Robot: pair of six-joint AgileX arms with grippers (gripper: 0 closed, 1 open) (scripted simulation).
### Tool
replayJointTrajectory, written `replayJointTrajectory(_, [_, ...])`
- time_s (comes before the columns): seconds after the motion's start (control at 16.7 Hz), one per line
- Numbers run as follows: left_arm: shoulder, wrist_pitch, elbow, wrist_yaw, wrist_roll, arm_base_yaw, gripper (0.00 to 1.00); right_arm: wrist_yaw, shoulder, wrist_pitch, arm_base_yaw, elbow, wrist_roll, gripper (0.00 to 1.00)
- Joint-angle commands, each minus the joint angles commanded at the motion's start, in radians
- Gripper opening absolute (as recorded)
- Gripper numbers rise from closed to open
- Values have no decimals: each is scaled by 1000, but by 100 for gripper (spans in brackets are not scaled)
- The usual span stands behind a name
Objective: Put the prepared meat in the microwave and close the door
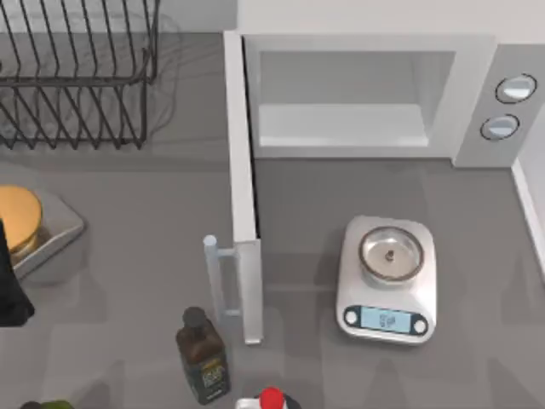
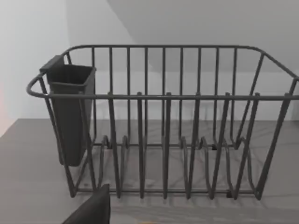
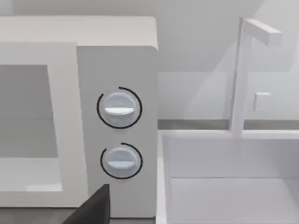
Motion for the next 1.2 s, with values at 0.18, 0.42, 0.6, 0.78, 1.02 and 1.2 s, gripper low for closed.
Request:
replayJointTrajectory(0.18, [0,0,0,0,0,0,100,0,12,-11,-3,9,-9,100])
replayJointTrajectory(0.42, [0,0,0,0,0,0,100,1,161,-136,-31,113,-104,100])
replayJointTrajectory(0.6, [0,0,0,0,0,0,100,1,384,-291,-64,239,-220,100])
replayJointTrajectory(0.78, [0,0,0,0,0,0,100,1,666,-470,-102,376,-352,100])
replayJointTrajectory(1.02, [0,0,0,0,0,0,100,2,995,-702,-151,554,-524,100])
replayJointTrajectory(1.2, [0,0,0,0,0,0,100,2,1196,-842,-181,670,-631,100])
